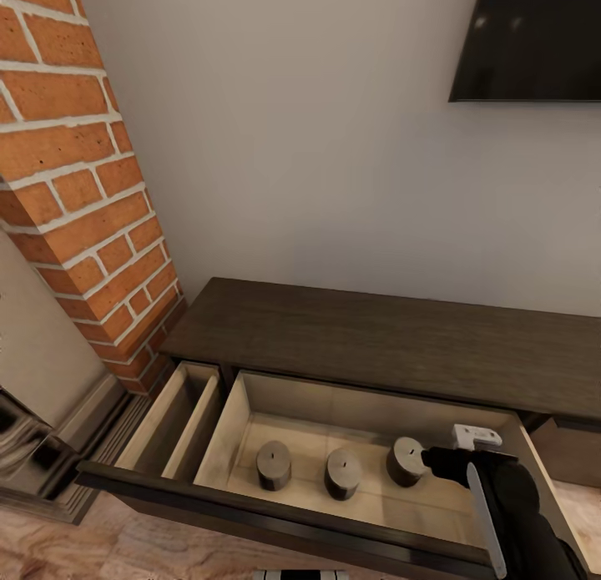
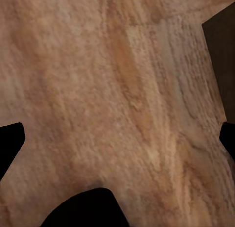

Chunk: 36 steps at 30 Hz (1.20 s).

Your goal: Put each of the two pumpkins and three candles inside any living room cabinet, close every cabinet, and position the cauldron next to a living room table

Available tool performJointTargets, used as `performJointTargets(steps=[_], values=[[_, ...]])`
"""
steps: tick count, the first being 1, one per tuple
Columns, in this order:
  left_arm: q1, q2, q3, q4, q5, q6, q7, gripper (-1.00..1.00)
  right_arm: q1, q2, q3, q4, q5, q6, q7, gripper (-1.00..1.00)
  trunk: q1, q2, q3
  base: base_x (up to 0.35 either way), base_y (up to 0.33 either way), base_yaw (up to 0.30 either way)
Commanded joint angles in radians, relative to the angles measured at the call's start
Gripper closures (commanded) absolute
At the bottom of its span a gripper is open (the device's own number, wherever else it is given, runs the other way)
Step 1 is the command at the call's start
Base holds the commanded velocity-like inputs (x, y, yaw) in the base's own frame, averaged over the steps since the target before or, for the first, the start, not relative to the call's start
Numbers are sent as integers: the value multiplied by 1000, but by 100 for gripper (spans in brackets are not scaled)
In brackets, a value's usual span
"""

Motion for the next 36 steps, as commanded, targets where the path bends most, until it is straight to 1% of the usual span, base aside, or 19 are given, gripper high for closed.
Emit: performJointTargets(steps=[1,3,4,16,20,27,28,31,32,33,34,35,36], values=[[0,0,0,-1,1,3,4,-100,5,1,-1,-14,7,4,5,-100,0,0,-1,-109,0,0],[-1,-2,0,1,-15,3,0,-100,20,0,1,-49,7,4,7,-100,0,0,-1,-212,0,0],[-1,-2,0,2,-18,4,-1,-100,22,0,3,-55,7,4,8,-100,0,0,-1,-232,0,0],[-3,-5,-2,12,-22,5,-3,-100,7,-3,10,-67,8,4,8,-100,0,0,-1,-112,0,0],[-6,-8,-4,23,-22,5,-4,-100,-32,-5,11,-67,8,4,8,-100,0,0,-1,-284,0,0],[-13,-9,-4,56,-22,5,-8,-100,-58,-11,12,-67,8,4,15,-100,0,0,-1,-333,0,0],[-16,-11,-17,65,-22,5,-7,-100,-103,-63,9,-68,9,4,120,-100,0,0,-1,-113,0,0],[-16,-10,-31,67,-23,4,-7,-100,-124,-106,6,-69,9,4,215,-100,0,0,-1,-74,0,0],[-17,-10,-41,70,-24,4,-7,-100,-144,-157,0,-68,9,4,328,-100,0,0,-1,-45,0,0],[-17,-10,-43,70,-24,4,-7,-100,-149,-173,-6,-69,10,4,364,-100,0,0,-1,-92,0,0],[-17,-10,-45,71,-24,4,-7,-100,-152,-183,-18,-69,10,-17,388,-100,0,0,-1,-138,0,0],[-17,-10,-45,71,-24,3,-7,-100,-153,-187,-26,-69,10,-34,397,-100,0,0,-1,-139,0,0],[-17,-10,-46,71,-23,3,-7,-100,-155,-190,-41,-69,9,-68,411,-100,0,0,-1,-101,0,0]])
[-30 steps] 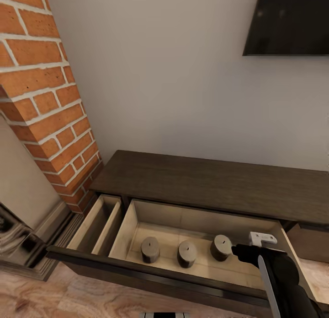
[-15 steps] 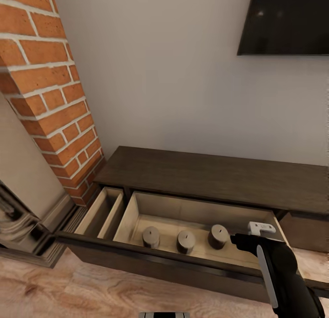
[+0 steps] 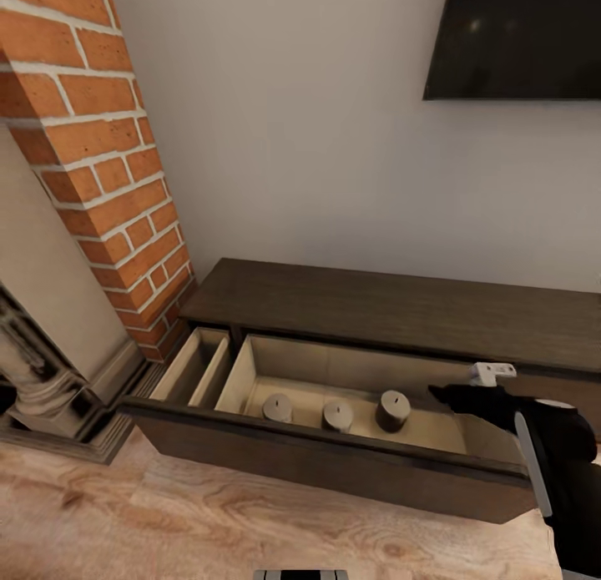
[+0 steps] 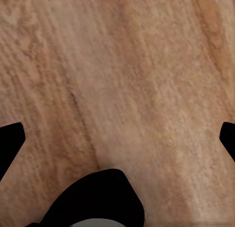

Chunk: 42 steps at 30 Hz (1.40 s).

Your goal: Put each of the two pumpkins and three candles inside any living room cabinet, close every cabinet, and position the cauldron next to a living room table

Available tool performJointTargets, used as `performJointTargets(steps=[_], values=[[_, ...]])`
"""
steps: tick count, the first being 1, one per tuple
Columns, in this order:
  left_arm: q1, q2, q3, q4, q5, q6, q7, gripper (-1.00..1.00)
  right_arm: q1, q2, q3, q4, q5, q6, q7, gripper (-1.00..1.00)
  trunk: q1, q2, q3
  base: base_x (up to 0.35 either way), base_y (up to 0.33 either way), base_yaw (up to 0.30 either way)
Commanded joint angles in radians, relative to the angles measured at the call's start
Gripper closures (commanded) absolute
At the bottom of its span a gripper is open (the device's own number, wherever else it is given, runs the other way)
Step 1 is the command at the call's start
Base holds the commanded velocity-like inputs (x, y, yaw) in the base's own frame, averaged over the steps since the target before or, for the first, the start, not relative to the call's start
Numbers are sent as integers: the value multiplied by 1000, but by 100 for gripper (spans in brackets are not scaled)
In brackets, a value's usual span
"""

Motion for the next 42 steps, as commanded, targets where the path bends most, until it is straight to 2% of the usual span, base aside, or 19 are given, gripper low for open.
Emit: performJointTargets(steps=[1,4,8,9,13,16,19,20,22,27,31,35,37,42], values=[[0,0,0,-2,7,4,5,-100,-1,-1,-8,-1,7,-15,15,-100,0,0,-1,-81,0,0],[0,0,-1,-2,8,4,5,-100,-2,-5,-27,-1,7,-60,40,-100,0,0,-1,-53,0,0],[-23,2,-37,-4,8,9,-15,-100,-10,-18,-93,-1,6,-95,190,-100,0,0,-1,-20,0,0],[-56,7,-81,0,7,18,-34,-100,-24,-30,-137,0,6,-97,300,-100,0,0,-1,-9,0,0],[-147,15,-193,26,-4,45,-59,-100,-39,-43,-189,0,6,-92,498,-100,0,0,-1,-5,0,0],[-218,20,-260,52,-35,60,-70,-100,-44,-49,-207,0,6,-90,583,-100,0,0,-1,-2,0,0],[-279,20,-300,86,-60,77,-83,-100,-47,-53,-217,0,6,-90,626,-100,0,0,-1,-1,0,0],[-316,18,-315,121,-69,100,-99,-100,-48,-54,-222,0,6,-92,643,-100,0,0,-1,0,0,0],[-367,14,-328,183,-77,137,-140,-100,-49,-56,-226,1,6,-94,658,-100,0,0,-1,0,0,0],[-443,11,-337,281,-82,175,-233,-100,-50,-59,-230,1,6,-96,671,-100,0,0,-1,0,0,0],[-491,8,-338,319,-78,185,-263,-100,-51,-63,-233,1,6,-96,674,-100,0,0,-1,0,0,0],[-514,-2,-336,329,-73,182,-286,-100,-51,-87,-245,0,6,-94,679,-100,0,0,-1,0,0,0],[-523,-9,-328,331,-72,179,-314,-100,-51,-107,-269,0,6,-91,705,-100,0,0,-1,0,0,0],[-522,-13,-280,318,-52,180,-346,-100,-51,-124,-315,0,6,-89,776,-100,0,0,-1,0,0,0]])
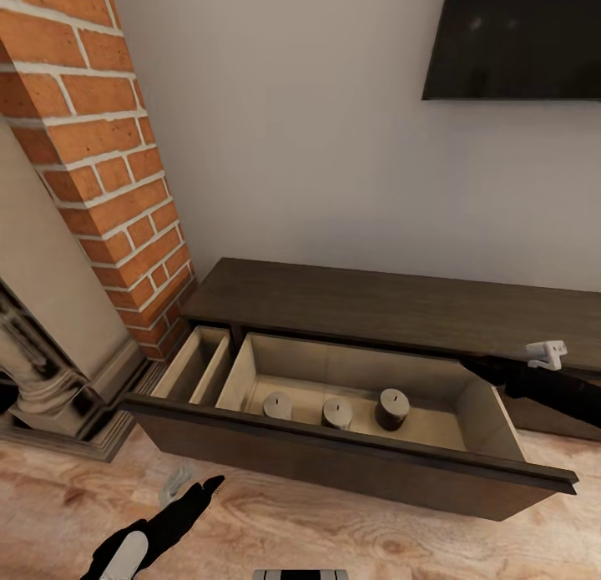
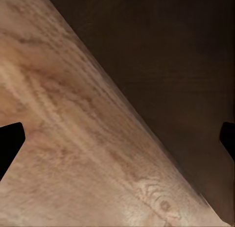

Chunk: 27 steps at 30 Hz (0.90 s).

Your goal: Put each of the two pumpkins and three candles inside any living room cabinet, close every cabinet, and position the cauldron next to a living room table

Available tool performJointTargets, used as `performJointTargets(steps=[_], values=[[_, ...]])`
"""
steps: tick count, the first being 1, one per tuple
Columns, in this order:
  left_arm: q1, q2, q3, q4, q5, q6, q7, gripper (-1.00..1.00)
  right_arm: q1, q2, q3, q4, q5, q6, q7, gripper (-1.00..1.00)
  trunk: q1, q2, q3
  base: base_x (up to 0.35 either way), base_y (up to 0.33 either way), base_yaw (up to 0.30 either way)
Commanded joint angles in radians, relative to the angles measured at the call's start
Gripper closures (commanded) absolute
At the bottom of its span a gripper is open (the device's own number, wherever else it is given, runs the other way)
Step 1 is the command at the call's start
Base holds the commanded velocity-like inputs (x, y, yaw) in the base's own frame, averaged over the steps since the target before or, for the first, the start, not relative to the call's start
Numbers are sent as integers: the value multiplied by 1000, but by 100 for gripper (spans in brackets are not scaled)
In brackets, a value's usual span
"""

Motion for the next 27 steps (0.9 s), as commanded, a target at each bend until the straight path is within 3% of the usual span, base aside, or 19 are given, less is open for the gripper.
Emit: performJointTargets(steps=[1,8,17,22,27], values=[[0,0,7,-4,12,2,-1,-100,-1,-2,-7,-1,8,7,19,-100,0,0,-1,0,0,0],[2,-3,35,-10,25,1,-18,-100,-1,-4,-25,-1,8,3,53,-100,-2,1,19,0,0,0],[2,-2,37,5,26,5,-32,-100,-1,-7,-27,-1,8,1,57,-100,-6,3,53,0,0,0],[-9,-3,40,84,28,11,-33,-100,-1,-9,-29,-1,8,0,58,-100,-9,4,73,0,0,0],[-71,-5,42,208,29,13,-33,-100,-1,-10,-31,-1,8,0,60,-100,-11,5,92,0,0,0]])
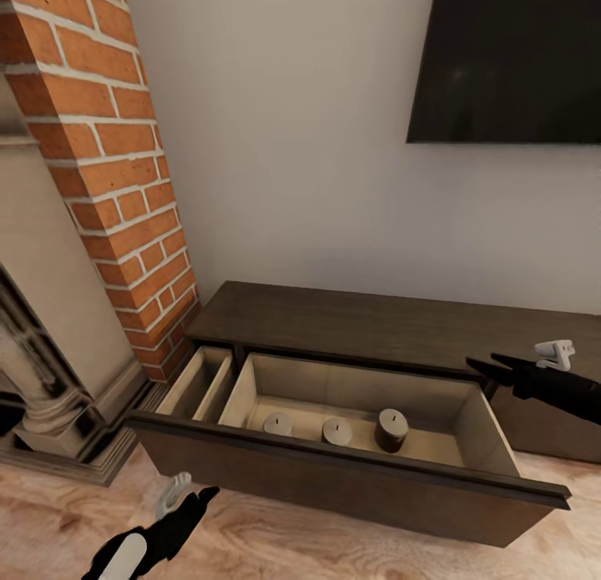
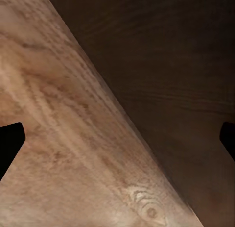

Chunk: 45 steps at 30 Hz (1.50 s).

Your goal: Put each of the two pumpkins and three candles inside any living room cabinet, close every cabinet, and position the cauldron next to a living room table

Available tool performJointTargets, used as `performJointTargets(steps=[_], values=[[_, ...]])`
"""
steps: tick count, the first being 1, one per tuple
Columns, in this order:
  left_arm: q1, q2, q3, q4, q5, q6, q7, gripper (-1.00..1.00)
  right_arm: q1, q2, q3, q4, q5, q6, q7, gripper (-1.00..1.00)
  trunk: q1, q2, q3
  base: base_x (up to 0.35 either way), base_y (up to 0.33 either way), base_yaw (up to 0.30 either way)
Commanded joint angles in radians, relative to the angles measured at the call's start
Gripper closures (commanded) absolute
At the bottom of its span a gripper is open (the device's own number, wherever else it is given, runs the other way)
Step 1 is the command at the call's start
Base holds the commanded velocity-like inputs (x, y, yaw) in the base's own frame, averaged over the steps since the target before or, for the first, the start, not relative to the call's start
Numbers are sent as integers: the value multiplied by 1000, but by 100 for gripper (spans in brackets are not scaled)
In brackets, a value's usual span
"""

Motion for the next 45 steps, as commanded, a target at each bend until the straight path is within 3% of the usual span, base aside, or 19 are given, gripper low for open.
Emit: performJointTargets(steps=[1,5,17,22,28,45], values=[[-12,0,-2,22,5,2,-1,-100,-1,0,-2,-1,8,7,10,-100,-1,0,3,0,0,0],[-72,-8,-2,137,4,-4,-5,-100,-1,-1,-3,-1,8,7,14,-100,-2,1,19,0,0,0],[-169,-49,-3,287,-1,-13,-10,-100,-3,-3,-30,-1,8,7,28,-100,-8,4,65,0,0,0],[-177,-55,-3,306,-2,-14,-18,-100,-3,-5,-36,-1,8,7,36,-100,-10,5,84,0,0,0],[-179,-55,-3,311,3,-24,-20,-100,-1,-26,-38,-1,8,9,41,-100,-10,5,84,0,0,0],[-179,-55,-6,312,-4,-33,-30,-100,-1,-31,-39,-1,8,7,44,-100,-10,5,84,213,-79,0]])
